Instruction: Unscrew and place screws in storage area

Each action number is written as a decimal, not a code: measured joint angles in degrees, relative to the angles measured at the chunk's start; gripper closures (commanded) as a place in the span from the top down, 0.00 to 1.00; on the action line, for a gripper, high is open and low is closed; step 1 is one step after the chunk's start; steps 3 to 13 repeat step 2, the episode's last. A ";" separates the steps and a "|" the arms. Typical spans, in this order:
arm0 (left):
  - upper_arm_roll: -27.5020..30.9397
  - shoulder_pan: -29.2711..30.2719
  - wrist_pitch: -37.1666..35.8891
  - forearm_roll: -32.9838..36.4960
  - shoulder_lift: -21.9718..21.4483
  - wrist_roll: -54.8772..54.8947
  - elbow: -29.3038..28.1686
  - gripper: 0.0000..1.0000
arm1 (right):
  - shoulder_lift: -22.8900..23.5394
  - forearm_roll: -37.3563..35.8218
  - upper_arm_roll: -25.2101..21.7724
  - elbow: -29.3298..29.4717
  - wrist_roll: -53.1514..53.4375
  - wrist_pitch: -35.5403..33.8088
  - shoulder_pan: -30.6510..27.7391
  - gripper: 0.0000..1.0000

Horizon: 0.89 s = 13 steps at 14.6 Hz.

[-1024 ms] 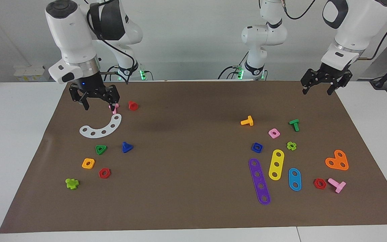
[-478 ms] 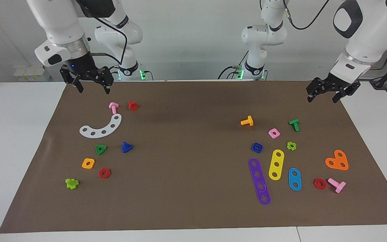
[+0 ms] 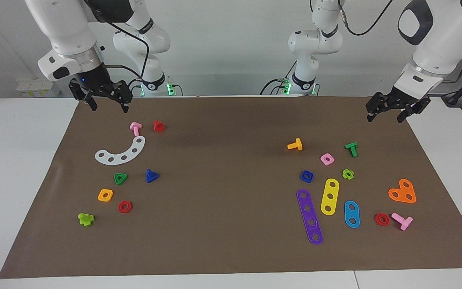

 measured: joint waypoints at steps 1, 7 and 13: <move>0.00 0.00 0.00 0.00 0.00 0.00 0.00 1.00 | 0.00 0.00 0.02 -0.01 0.00 0.00 0.00 1.00; 0.00 0.00 0.00 0.00 0.00 0.00 0.00 1.00 | 0.00 0.00 0.03 -0.02 0.00 0.00 0.01 1.00; 0.00 0.00 0.00 0.00 0.00 0.00 0.00 1.00 | 0.00 0.00 0.03 -0.02 0.00 0.00 0.01 1.00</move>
